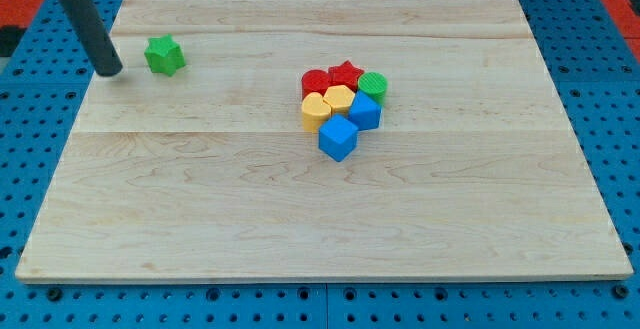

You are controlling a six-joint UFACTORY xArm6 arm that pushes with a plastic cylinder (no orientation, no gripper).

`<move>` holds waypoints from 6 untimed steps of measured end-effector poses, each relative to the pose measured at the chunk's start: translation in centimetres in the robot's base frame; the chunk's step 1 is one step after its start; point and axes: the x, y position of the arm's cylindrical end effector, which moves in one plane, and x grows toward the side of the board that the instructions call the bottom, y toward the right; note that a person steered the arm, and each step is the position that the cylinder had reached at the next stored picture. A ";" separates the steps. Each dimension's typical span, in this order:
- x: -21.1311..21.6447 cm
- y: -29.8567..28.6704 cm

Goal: Move green star to slightly bit right

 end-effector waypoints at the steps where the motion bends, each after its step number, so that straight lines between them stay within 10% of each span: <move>1: -2.5 0.2; 6: 1.9 9.1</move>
